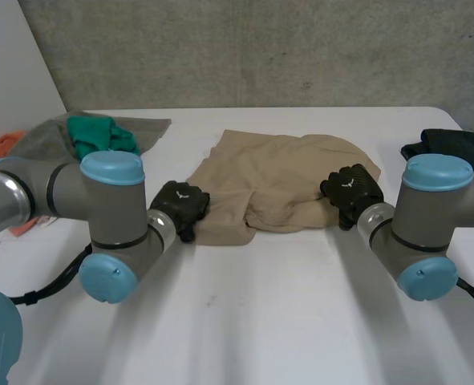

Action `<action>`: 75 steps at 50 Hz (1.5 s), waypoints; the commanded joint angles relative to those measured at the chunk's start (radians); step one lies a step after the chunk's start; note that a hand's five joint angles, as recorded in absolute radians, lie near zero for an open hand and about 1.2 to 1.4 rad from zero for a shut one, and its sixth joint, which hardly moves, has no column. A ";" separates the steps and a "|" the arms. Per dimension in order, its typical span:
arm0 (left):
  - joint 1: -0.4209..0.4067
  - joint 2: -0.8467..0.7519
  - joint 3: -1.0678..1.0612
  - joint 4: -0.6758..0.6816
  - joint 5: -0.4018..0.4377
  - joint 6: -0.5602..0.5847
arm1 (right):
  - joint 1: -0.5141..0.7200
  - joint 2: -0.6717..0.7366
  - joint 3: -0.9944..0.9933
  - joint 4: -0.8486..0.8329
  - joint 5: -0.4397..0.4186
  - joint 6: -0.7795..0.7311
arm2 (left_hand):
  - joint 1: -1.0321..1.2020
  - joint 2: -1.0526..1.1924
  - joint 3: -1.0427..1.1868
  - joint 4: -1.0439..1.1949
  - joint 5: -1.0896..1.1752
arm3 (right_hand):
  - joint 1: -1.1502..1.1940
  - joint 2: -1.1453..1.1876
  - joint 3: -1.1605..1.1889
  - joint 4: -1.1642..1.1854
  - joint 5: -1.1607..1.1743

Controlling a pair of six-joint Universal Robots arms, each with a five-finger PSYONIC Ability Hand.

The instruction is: Fold the laundry.

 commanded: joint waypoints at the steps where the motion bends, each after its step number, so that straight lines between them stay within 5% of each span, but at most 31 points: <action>1: 0.002 0.076 0.006 -0.022 -0.027 -0.037 | 0.001 -0.012 -0.020 -0.041 0.026 0.026 | 0.427 0.445 0.448 0.444 0.451 | 0.654 0.630 0.650 0.652 0.651; 11: 0.043 0.569 -0.094 -0.128 -0.043 -0.078 | -0.011 -0.425 -0.126 0.279 0.028 0.095 | 0.427 0.445 0.448 0.444 0.451 | 0.654 0.630 0.650 0.652 0.651; 19: 0.079 0.792 -0.094 -0.255 0.057 -0.052 | -0.073 -0.529 -0.328 0.615 -0.092 0.098 | 0.427 0.445 0.448 0.444 0.451 | 0.654 0.630 0.650 0.652 0.651; 27: 0.094 0.640 -0.100 -0.332 0.074 0.002 | -0.042 -0.414 -0.342 0.642 -0.086 0.089 | 0.427 0.445 0.448 0.444 0.451 | 0.654 0.630 0.650 0.652 0.651; 35: 0.103 0.326 0.143 -0.184 0.048 0.055 | -0.008 -0.181 -0.437 0.541 -0.005 0.078 | 0.427 0.445 0.448 0.444 0.451 | 0.654 0.630 0.650 0.652 0.651; 40: 0.117 0.325 0.361 -0.011 -0.030 -0.021 | 0.018 -0.150 -0.613 0.207 0.101 0.144 | 0.427 0.445 0.448 0.444 0.451 | 0.654 0.630 0.650 0.652 0.651; 46: 0.116 0.472 0.299 0.192 -0.043 -0.101 | 0.003 -0.229 -0.621 -0.116 0.042 0.180 | 0.427 0.445 0.448 0.444 0.451 | 0.654 0.630 0.650 0.652 0.651; 56: 0.132 0.635 -0.119 0.111 0.002 -0.089 | -0.059 -0.233 -0.580 0.238 -0.136 0.175 | 0.427 0.445 0.448 0.444 0.451 | 0.654 0.630 0.650 0.652 0.651; 62: 0.125 0.626 -0.399 0.074 0.059 -0.086 | -0.056 -0.217 -0.372 0.416 -0.192 0.056 | 0.427 0.445 0.448 0.444 0.451 | 0.654 0.630 0.650 0.652 0.651; 67: 0.119 0.472 -0.474 0.151 0.085 -0.051 | -0.024 -0.103 -0.249 0.441 -0.150 -0.096 | 0.427 0.445 0.448 0.444 0.451 | 0.654 0.630 0.650 0.652 0.651; 75: 0.134 0.238 -0.327 0.186 0.034 0.037 | 0.015 0.100 -0.336 0.352 0.046 -0.040 | 0.314 0.332 0.335 0.331 0.338 | 0.654 0.630 0.650 0.652 0.651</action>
